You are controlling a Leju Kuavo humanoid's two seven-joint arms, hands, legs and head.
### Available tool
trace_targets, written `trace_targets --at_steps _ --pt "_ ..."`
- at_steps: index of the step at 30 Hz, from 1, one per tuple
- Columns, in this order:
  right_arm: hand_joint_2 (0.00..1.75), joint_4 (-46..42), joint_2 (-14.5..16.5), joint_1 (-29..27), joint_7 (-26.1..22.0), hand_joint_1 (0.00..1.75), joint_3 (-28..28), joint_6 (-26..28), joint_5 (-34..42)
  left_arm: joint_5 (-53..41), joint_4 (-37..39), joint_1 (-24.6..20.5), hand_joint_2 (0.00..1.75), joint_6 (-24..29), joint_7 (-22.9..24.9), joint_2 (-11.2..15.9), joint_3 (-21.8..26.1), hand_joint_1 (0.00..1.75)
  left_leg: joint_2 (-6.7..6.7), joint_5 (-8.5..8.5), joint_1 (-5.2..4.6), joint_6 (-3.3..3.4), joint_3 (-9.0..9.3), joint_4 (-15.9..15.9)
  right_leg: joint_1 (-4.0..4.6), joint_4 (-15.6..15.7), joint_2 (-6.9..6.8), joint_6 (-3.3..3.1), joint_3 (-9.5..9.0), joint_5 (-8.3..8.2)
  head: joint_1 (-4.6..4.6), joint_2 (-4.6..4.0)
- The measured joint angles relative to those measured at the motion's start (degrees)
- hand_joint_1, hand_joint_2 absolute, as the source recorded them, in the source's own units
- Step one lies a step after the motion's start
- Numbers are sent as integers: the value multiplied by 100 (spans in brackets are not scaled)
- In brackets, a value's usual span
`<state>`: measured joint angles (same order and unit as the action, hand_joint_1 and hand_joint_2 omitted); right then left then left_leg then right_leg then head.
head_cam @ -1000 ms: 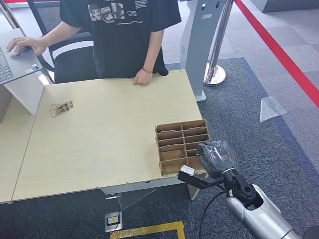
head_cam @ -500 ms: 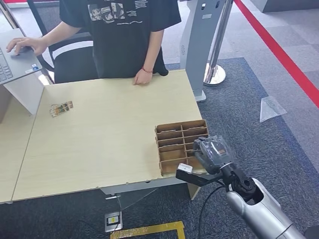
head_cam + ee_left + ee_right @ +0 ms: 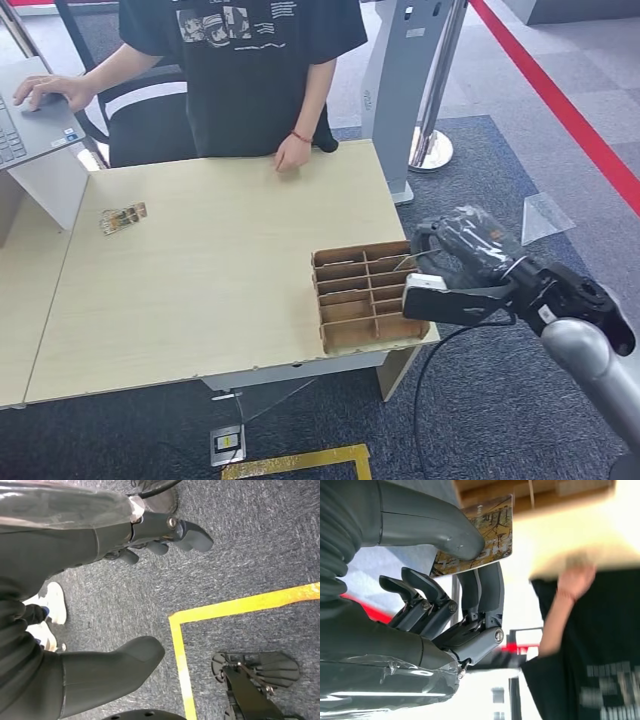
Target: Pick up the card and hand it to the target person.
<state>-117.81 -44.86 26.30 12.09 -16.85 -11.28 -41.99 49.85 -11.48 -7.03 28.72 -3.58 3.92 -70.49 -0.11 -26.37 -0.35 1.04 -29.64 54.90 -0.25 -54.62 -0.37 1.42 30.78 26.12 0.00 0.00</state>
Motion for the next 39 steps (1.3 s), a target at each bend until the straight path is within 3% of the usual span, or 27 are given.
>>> trace_targets --at_steps 4,11,15,19,23,28,39 --pt "175 937 649 -271 -33 175 -396 1500 -961 -41 -4 1 175 36 -22 -39 -49 0 -4 9 10 -1 26 -28 10 35 -5 -1 -31 -11 0 0" --pt "175 3986 2654 329 87 175 -1584 3489 -2734 19 9 8 175 116 67 -105 5 0 58 15 28 -5 56 -64 27 70 55 -6 -58 -39 0 0" --pt "175 5389 3433 824 208 175 -1852 4006 -3177 4 12 6 175 136 111 -133 -24 0 81 20 27 -10 56 -72 26 64 77 -10 -50 -47 0 0" --pt "175 6654 4053 1333 253 175 -2055 4156 -3444 22 11 7 175 186 119 -168 -2 0 78 15 27 -11 51 -63 26 46 75 -11 -42 -37 0 0" --pt "175 7478 4366 1680 334 175 -2147 4280 -3596 24 13 5 175 209 206 -189 -12 0 59 15 25 -12 47 -55 24 32 56 -12 -37 -28 0 0" --pt "175 8106 4532 1983 484 175 -2216 4387 -3819 16 24 0 175 213 405 -196 -44 0 42 16 22 -11 33 -47 21 23 40 -11 -26 -23 0 0" --pt "175 7784 4384 1853 638 173 -2045 4410 -3957 -55 -1 -7 175 206 411 -153 -128 0 -1 15 20 -8 18 -34 19 21 -4 -10 -25 -11 0 0"
